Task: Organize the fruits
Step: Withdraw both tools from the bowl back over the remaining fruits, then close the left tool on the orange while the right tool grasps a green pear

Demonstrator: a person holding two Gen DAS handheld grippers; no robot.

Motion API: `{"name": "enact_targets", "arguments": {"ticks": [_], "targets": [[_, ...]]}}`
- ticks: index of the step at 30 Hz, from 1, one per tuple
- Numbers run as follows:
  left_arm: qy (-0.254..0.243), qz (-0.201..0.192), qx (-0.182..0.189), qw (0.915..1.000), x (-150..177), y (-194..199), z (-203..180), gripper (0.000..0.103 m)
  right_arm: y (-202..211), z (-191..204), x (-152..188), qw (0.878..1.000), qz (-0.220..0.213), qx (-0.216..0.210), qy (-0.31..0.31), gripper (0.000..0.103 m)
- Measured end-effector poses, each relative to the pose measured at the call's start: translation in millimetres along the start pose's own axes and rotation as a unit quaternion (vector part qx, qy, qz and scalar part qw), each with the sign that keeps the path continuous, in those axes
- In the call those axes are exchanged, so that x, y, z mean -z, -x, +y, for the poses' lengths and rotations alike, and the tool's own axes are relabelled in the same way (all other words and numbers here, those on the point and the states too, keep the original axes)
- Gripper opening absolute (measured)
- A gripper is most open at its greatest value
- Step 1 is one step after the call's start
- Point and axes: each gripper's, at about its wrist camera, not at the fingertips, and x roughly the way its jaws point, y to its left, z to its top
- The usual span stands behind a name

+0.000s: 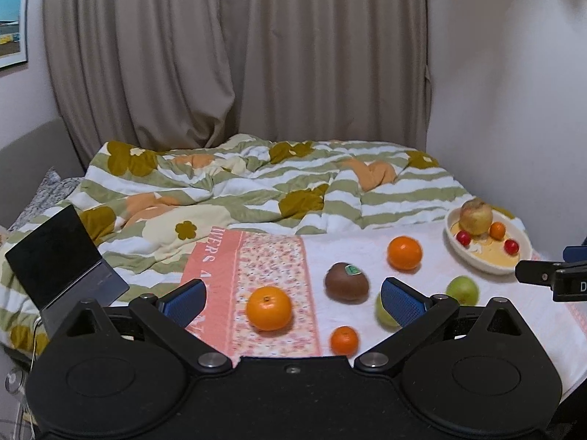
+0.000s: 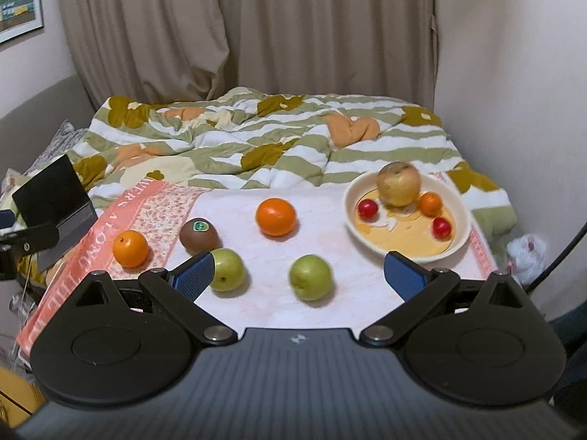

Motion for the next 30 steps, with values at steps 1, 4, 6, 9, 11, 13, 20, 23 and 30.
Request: {"name": "enact_targets", "arguments": {"ticks": [1, 4, 6, 9, 11, 13, 20, 23, 30], "targets": [[-0.003, 0.002, 0.006, 1.0000, 1.0, -5.0, 5.9, 0.103, -3.3, 6.7, 1.4, 1.000, 0.000, 0.004, -0.005, 0.103], [-0.019, 0.010, 0.027, 0.9994, 5.7, -22.9, 22.1, 0.103, -16.6, 25.5, 7.0, 1.000, 0.003, 0.016, -0.023, 0.103], [-0.031, 0.018, 0.037, 0.9987, 8.4, -35.8, 29.4, 0.103, -27.6, 36.3, 10.7, 0.999, 0.005, 0.019, -0.032, 0.103], [-0.042, 0.023, 0.050, 0.9976, 13.0, -54.5, 39.0, 0.103, -45.7, 48.6, 14.1, 0.999, 0.007, 0.024, -0.041, 0.103], [-0.050, 0.030, 0.055, 0.9968, 16.0, -69.9, 43.2, 0.103, -59.0, 54.8, 16.2, 0.999, 0.011, 0.027, -0.043, 0.103], [-0.052, 0.040, 0.059, 0.9961, 18.6, -84.6, 46.7, 0.101, -72.4, 60.2, 18.5, 0.999, 0.016, 0.026, -0.044, 0.103], [-0.051, 0.078, 0.067, 0.9934, 24.7, -131.7, 52.1, 0.091, -120.4, 75.1, 24.5, 0.998, 0.046, 0.014, -0.044, 0.103], [-0.055, 0.091, 0.070, 0.9919, 26.5, -147.2, 49.9, 0.090, -135.5, 77.0, 27.0, 0.997, 0.057, 0.011, -0.050, 0.103], [-0.066, 0.113, 0.080, 0.9881, 31.5, -170.8, 43.9, 0.080, -157.5, 80.8, 32.2, 0.996, 0.076, 0.008, -0.050, 0.103]]}}
